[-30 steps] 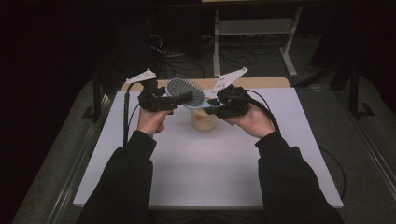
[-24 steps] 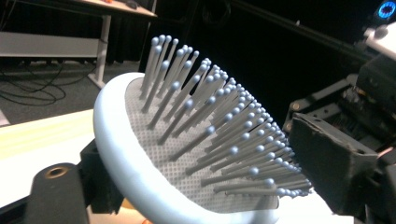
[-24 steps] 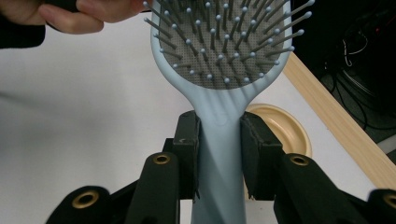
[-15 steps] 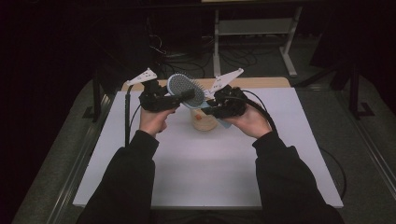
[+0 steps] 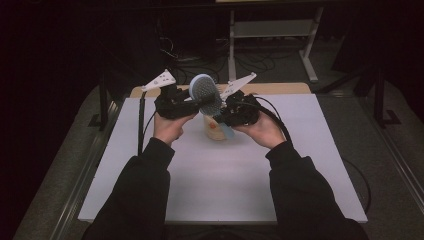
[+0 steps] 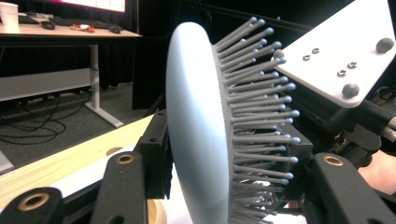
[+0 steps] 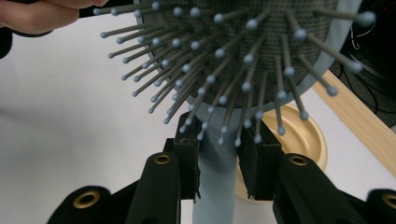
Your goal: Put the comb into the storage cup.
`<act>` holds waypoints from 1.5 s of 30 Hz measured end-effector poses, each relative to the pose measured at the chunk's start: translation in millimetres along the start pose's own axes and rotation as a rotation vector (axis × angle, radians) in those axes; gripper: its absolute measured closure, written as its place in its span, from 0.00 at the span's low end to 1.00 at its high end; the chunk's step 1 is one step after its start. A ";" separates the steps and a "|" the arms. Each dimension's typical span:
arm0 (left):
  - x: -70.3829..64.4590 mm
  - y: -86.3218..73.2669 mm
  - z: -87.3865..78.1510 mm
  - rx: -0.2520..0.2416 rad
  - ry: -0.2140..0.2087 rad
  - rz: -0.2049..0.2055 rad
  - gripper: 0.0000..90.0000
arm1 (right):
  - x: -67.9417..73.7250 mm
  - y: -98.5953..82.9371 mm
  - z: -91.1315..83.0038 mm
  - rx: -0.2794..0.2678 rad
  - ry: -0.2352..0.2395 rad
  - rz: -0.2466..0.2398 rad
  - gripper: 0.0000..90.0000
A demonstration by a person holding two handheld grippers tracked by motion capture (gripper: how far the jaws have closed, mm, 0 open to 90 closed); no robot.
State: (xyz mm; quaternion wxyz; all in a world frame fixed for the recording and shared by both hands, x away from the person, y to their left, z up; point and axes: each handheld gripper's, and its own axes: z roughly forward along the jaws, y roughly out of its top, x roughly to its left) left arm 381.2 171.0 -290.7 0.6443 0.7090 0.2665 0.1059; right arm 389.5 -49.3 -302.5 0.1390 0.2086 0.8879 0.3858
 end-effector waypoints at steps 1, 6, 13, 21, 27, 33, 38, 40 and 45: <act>-0.2 0.7 0.4 -0.001 -0.002 -0.001 0.57 | -0.2 -0.1 -0.1 -0.001 -0.001 0.003 0.76; -0.2 5.7 3.7 0.013 -0.016 0.016 0.58 | -3.8 -0.7 -0.4 -0.013 0.008 0.032 0.74; -1.7 12.4 5.2 0.016 0.006 0.058 0.59 | -7.1 -2.1 -2.0 -0.039 0.028 0.063 0.53; 2.0 18.9 6.3 0.022 0.004 0.063 0.60 | -11.8 -5.4 -7.1 -0.074 0.009 0.093 0.21; 5.7 24.8 5.7 0.009 0.019 0.066 0.60 | -15.8 -10.5 -13.0 -0.099 -0.024 0.119 0.00; 9.2 33.9 5.1 0.006 0.032 0.078 0.60 | -19.7 -18.6 -22.6 -0.122 -0.033 0.132 0.00; 11.7 39.9 4.9 0.001 0.033 0.083 0.60 | -23.9 -27.1 -32.6 -0.149 -0.030 0.137 0.00; 12.6 41.9 5.0 -0.002 0.039 0.086 0.60 | -25.3 -31.4 -35.9 -0.159 -0.037 0.140 0.00; 14.9 47.1 6.0 -0.009 0.044 0.088 0.60 | -30.2 -45.0 -42.9 -0.165 -0.045 0.163 0.00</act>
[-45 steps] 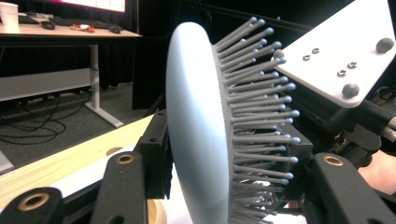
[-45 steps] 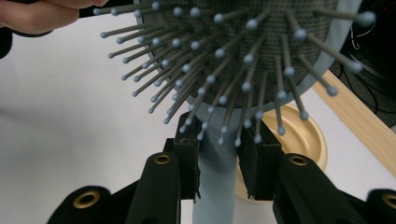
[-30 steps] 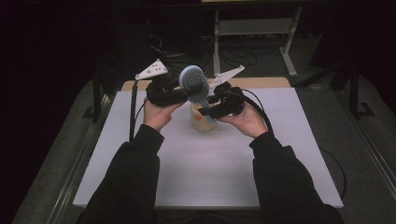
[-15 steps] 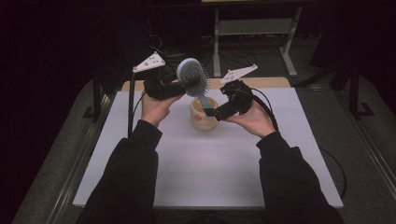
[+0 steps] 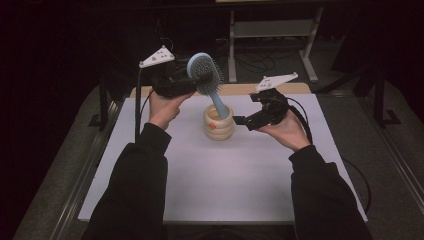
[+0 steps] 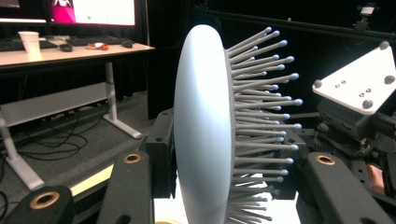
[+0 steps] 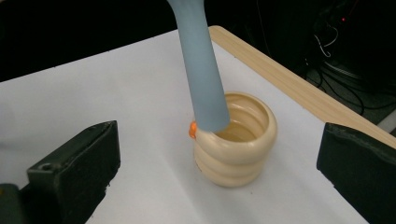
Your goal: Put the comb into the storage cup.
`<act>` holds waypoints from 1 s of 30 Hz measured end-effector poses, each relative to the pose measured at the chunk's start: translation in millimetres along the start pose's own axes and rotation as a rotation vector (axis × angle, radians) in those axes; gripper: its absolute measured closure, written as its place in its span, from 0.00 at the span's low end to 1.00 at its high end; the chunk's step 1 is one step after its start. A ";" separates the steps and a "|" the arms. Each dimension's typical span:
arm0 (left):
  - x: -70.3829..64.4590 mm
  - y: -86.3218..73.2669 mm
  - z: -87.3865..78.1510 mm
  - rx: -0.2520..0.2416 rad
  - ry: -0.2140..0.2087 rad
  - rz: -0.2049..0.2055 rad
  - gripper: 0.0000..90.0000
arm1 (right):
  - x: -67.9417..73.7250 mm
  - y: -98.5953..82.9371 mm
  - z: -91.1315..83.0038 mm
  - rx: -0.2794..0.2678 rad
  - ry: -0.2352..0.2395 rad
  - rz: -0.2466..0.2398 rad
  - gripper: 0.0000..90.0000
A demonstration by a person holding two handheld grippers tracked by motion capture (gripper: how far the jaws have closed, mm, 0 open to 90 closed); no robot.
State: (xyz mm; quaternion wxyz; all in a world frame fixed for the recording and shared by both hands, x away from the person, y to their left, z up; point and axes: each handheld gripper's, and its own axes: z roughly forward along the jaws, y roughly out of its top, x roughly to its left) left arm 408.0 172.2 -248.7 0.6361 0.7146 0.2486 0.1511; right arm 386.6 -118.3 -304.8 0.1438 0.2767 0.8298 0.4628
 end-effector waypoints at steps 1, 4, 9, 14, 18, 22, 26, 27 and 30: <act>0.3 1.3 0.2 -0.002 0.001 0.000 0.60 | -1.3 -2.5 -1.6 -0.001 -0.001 0.004 0.00; 1.6 5.3 0.7 -0.007 0.002 0.001 0.60 | -4.3 -10.2 -6.2 -0.004 -0.007 0.013 0.00; 2.9 11.8 0.4 -0.012 0.009 0.009 0.60 | -8.3 -24.1 -14.3 -0.006 -0.013 0.030 0.00; 7.2 16.2 -0.6 -0.021 0.023 0.006 0.60 | -11.7 -38.2 -22.8 -0.011 -0.016 0.055 0.00; 11.3 16.3 0.9 -0.008 0.042 0.012 0.60 | -13.6 -48.5 -29.0 -0.022 -0.027 0.061 0.00; 15.8 14.8 2.8 -0.010 0.045 0.002 0.60 | -16.8 -58.2 -35.7 -0.038 -0.054 0.074 0.00; 18.6 12.7 5.0 -0.004 0.050 0.004 0.60 | -19.7 -69.0 -39.9 -0.044 -0.065 0.090 0.00; 19.1 12.1 5.5 -0.005 0.052 0.003 0.60 | -20.1 -71.7 -41.1 -0.047 -0.065 0.096 0.00; 20.0 11.5 6.5 -0.002 0.056 0.007 0.59 | -20.0 -77.0 -44.0 -0.056 -0.067 0.104 0.00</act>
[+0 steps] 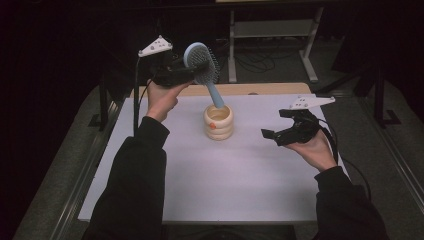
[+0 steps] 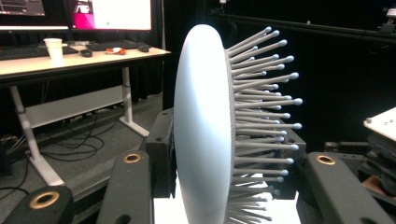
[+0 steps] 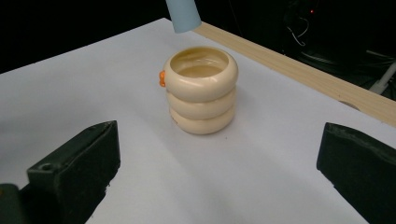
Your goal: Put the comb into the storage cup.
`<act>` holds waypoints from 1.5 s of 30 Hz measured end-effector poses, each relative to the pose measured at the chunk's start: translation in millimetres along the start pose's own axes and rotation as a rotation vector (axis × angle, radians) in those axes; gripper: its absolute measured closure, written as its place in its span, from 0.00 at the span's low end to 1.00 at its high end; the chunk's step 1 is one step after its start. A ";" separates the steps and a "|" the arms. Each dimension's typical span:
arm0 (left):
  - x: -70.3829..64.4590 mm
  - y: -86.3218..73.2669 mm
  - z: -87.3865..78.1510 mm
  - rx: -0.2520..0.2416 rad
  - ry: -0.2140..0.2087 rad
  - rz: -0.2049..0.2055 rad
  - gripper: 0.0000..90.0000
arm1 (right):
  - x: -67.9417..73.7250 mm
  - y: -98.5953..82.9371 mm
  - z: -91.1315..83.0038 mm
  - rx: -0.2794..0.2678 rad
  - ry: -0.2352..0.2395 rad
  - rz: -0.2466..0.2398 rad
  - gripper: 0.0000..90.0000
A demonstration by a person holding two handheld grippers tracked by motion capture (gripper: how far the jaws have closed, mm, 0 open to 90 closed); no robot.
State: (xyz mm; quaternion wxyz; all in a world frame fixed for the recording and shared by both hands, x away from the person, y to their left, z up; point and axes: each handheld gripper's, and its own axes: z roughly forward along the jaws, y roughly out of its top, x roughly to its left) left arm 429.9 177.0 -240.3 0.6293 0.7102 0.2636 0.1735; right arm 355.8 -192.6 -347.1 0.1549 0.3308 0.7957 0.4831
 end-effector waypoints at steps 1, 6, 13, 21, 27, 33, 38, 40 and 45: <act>0.0 0.0 0.0 0.000 0.000 0.000 0.59 | 0.2 -2.5 -1.7 -0.002 0.000 0.004 0.00; 5.1 -2.5 3.1 0.001 0.016 0.001 0.59 | -0.2 -18.8 -11.7 -0.028 0.002 0.017 0.00; 9.6 -6.9 6.0 0.011 0.029 0.001 0.59 | -3.2 -33.2 -17.4 -0.036 -0.002 0.032 0.00; 16.0 -16.5 8.9 0.026 0.043 -0.012 0.59 | -4.0 -48.7 -22.6 -0.033 -0.008 0.039 0.00; 18.9 -21.9 11.4 0.028 0.043 -0.026 0.59 | -5.1 -57.9 -25.4 -0.036 -0.015 0.052 0.00; 18.9 -26.0 14.1 0.038 0.044 -0.020 0.59 | -6.2 -70.5 -29.5 -0.040 -0.028 0.068 0.00; 19.5 -31.1 16.8 0.042 0.043 -0.025 0.59 | -7.6 -78.6 -33.3 -0.039 -0.041 0.076 0.00; 20.1 -33.3 17.7 0.045 0.041 -0.027 0.59 | -8.3 -81.2 -35.2 -0.042 -0.045 0.080 0.00; 21.7 -38.7 20.5 0.053 0.042 -0.037 0.59 | -10.0 -90.0 -39.4 -0.046 -0.054 0.094 0.00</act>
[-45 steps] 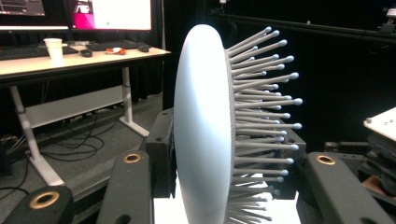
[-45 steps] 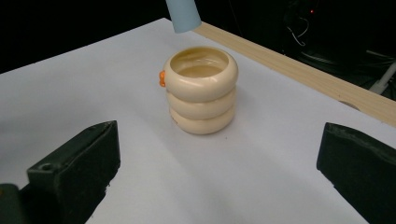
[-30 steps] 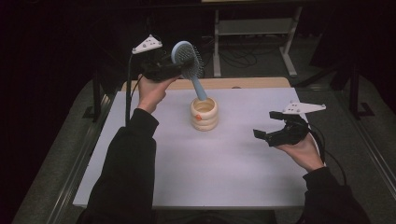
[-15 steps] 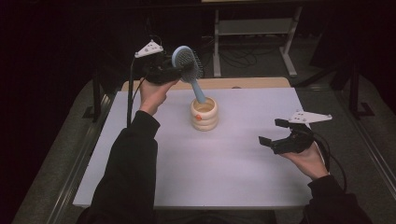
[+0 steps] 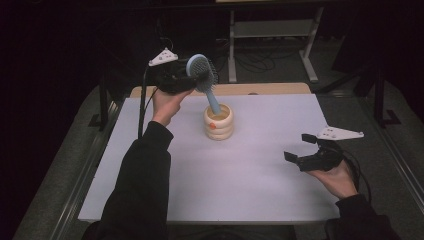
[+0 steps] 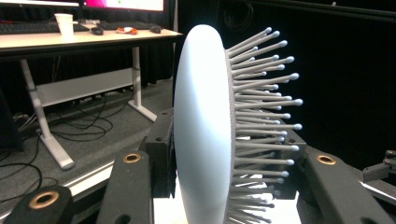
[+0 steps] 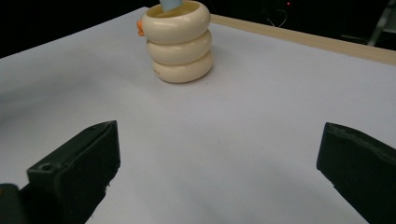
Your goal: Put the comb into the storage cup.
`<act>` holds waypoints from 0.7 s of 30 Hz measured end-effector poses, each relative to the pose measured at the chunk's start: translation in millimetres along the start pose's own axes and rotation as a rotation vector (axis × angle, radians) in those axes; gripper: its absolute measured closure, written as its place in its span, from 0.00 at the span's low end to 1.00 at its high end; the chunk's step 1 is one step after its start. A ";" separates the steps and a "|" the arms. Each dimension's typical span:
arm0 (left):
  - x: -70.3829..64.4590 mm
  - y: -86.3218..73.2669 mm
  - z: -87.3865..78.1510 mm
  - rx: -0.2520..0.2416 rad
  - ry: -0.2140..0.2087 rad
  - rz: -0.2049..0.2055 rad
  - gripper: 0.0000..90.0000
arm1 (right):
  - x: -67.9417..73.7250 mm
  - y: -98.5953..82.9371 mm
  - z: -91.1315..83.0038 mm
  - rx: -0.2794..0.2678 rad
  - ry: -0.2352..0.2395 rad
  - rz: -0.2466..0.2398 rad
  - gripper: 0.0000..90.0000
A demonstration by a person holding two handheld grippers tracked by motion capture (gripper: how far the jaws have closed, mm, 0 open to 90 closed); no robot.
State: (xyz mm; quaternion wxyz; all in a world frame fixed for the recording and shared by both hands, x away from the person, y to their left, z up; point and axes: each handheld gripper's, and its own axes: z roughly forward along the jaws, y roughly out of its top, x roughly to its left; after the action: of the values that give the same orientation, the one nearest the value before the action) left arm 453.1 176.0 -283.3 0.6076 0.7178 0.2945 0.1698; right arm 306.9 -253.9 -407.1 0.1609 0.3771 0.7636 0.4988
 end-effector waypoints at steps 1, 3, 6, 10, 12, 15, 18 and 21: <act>0.2 -1.1 0.6 0.001 0.002 0.000 0.59 | -0.6 -1.7 -0.6 0.001 -0.003 0.001 0.00; 0.7 -3.6 1.9 0.003 0.003 -0.001 0.59 | -1.0 -4.5 -2.0 0.003 -0.006 0.006 0.00; 1.6 -8.2 4.4 0.004 0.003 -0.009 0.59 | -1.3 -7.6 -4.0 -0.004 -0.009 0.004 0.00; 2.6 -12.4 7.1 0.011 0.008 -0.013 0.59 | -2.1 -12.6 -5.1 0.001 -0.014 0.006 0.00; 4.3 -15.2 9.1 0.019 0.009 -0.018 0.59 | -2.6 -15.1 -5.7 0.002 -0.013 0.008 0.00; 5.2 -17.4 10.8 0.019 0.010 -0.021 0.59 | -3.1 -17.1 -7.7 -0.005 -0.016 0.012 0.00; 6.0 -20.4 12.8 0.020 0.011 -0.024 0.59 | -3.6 -19.7 -8.8 -0.013 -0.022 0.013 0.00; 6.5 -25.2 14.6 0.020 0.010 -0.030 0.59 | -3.5 -22.9 -8.9 -0.006 -0.024 0.015 0.00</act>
State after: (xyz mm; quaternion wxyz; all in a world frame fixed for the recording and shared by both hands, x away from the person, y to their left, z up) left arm 461.4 171.0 -311.5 0.6012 0.7187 0.3099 0.1615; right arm 294.2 -267.2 -423.8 0.1674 0.3882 0.7573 0.4977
